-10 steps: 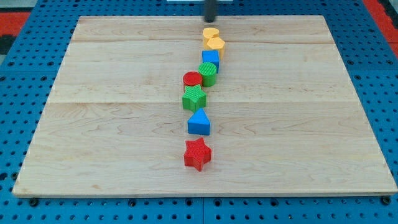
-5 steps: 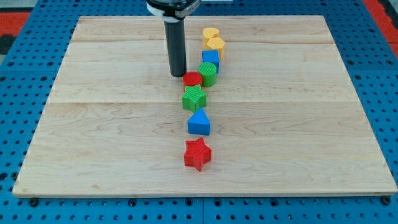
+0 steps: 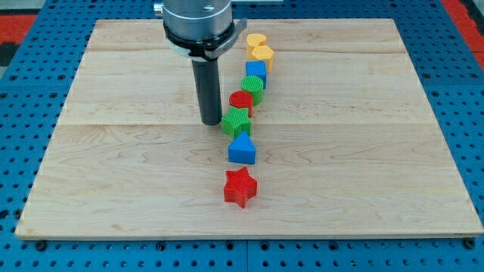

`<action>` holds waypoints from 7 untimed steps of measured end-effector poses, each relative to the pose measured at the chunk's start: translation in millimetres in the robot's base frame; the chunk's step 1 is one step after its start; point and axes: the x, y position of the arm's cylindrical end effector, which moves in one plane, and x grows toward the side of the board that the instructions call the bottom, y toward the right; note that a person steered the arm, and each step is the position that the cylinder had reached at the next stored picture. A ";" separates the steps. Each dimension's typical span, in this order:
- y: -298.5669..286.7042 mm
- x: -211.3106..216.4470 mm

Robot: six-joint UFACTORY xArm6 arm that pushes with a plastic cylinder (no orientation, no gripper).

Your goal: Push the red circle and green star slightly to the right of the board

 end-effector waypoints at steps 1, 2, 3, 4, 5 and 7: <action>12.1 0.1; 14.3 1.0; 15.2 8.3; 2.5 -6.3; 1.9 -26.4; 18.2 -26.5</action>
